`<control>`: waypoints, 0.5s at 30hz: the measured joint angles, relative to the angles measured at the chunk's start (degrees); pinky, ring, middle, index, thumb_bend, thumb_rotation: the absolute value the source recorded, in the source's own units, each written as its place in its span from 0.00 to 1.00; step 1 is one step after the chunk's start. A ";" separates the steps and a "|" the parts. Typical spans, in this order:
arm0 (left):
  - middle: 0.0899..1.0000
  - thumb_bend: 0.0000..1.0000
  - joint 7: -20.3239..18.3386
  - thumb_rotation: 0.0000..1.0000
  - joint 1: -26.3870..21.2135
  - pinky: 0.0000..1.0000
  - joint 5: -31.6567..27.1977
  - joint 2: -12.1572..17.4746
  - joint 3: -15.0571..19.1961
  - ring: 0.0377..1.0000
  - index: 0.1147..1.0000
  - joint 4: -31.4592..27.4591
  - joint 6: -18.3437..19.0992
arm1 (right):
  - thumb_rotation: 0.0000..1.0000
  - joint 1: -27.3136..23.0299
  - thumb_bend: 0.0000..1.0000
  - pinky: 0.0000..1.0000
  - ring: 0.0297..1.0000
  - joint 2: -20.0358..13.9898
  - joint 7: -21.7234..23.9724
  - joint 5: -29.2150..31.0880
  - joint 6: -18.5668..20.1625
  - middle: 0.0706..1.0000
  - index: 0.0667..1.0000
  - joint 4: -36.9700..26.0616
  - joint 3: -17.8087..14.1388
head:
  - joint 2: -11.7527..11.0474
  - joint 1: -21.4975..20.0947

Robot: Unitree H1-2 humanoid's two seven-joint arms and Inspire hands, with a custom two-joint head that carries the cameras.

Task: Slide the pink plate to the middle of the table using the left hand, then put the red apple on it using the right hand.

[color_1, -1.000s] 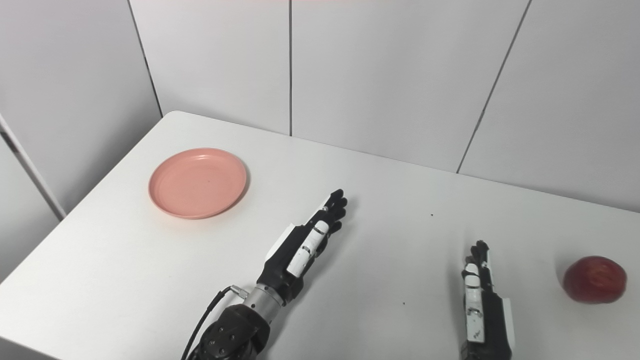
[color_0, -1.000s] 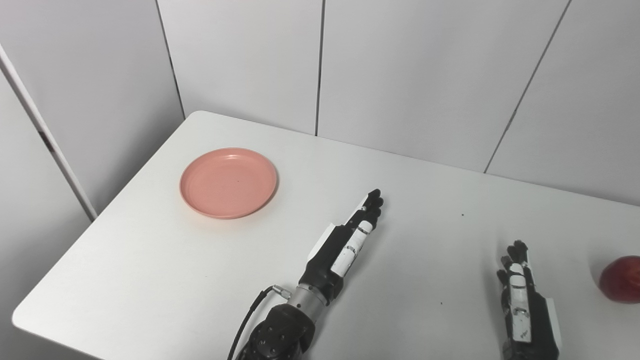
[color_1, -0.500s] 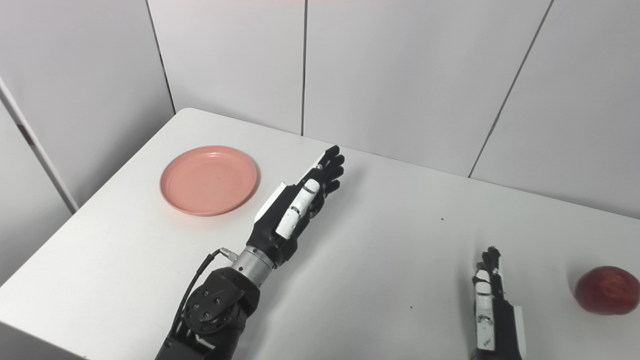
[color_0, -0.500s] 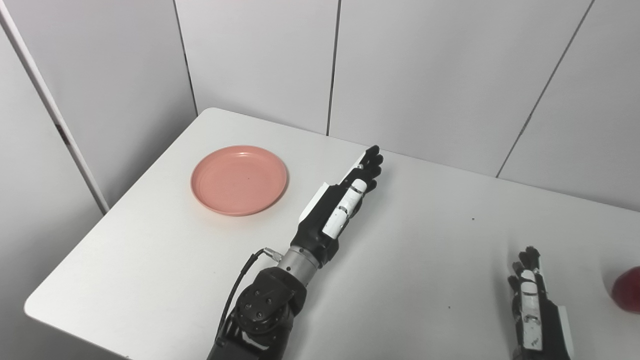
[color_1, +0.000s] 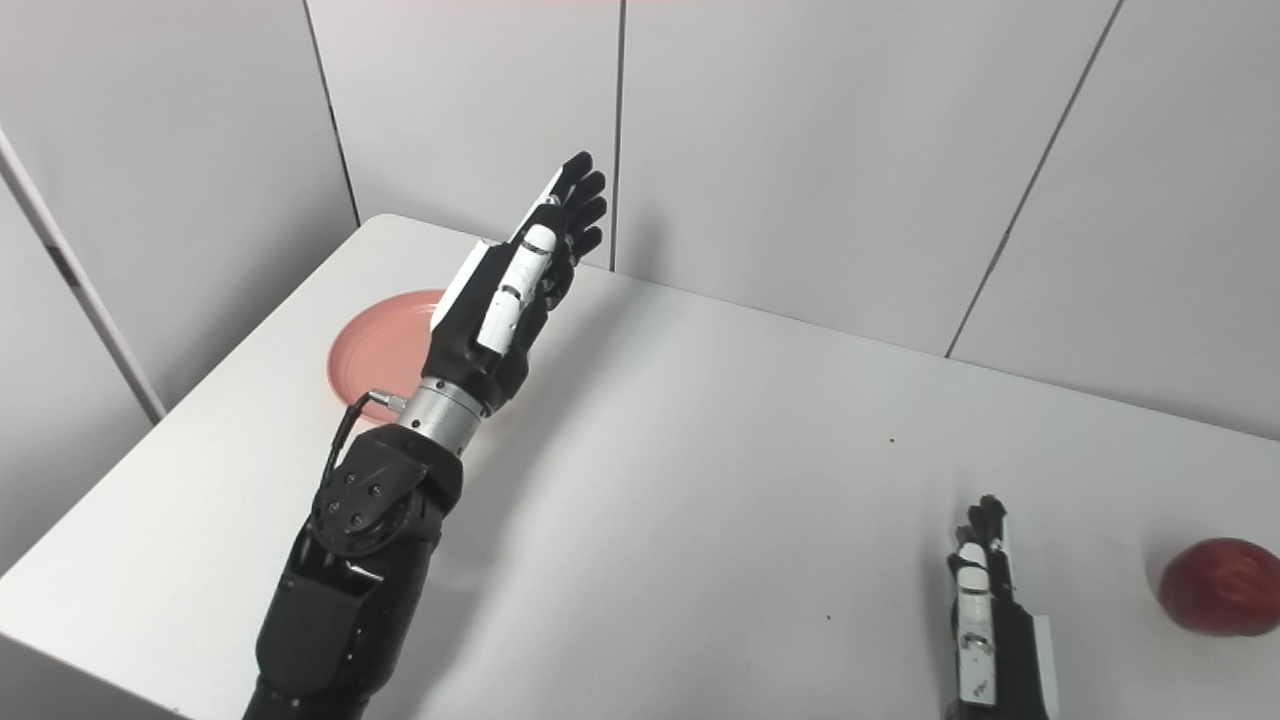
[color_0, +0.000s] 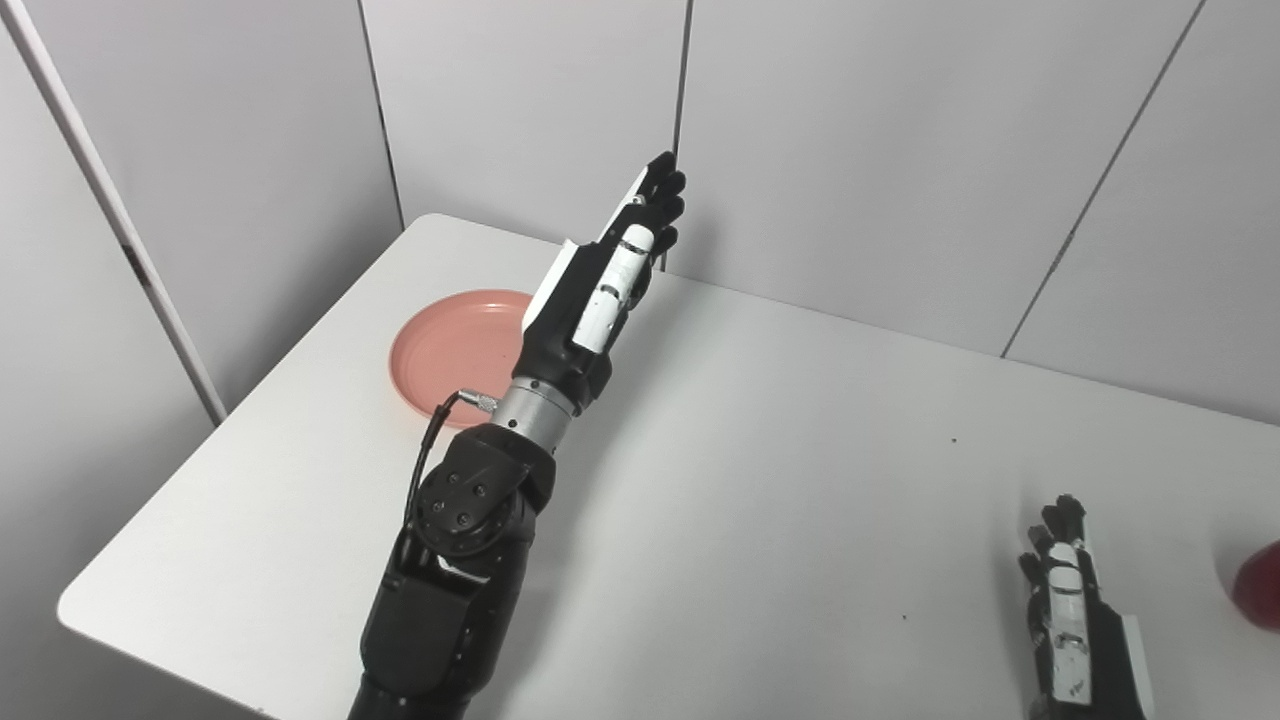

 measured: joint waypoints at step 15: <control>1.00 0.41 2.21 1.00 -4.72 1.00 -2.04 6.81 7.44 1.00 1.00 7.02 -0.42 | 1.00 -0.01 0.10 1.00 1.00 -0.06 0.41 0.72 0.21 1.00 1.00 -0.98 -0.47 | -0.18 0.88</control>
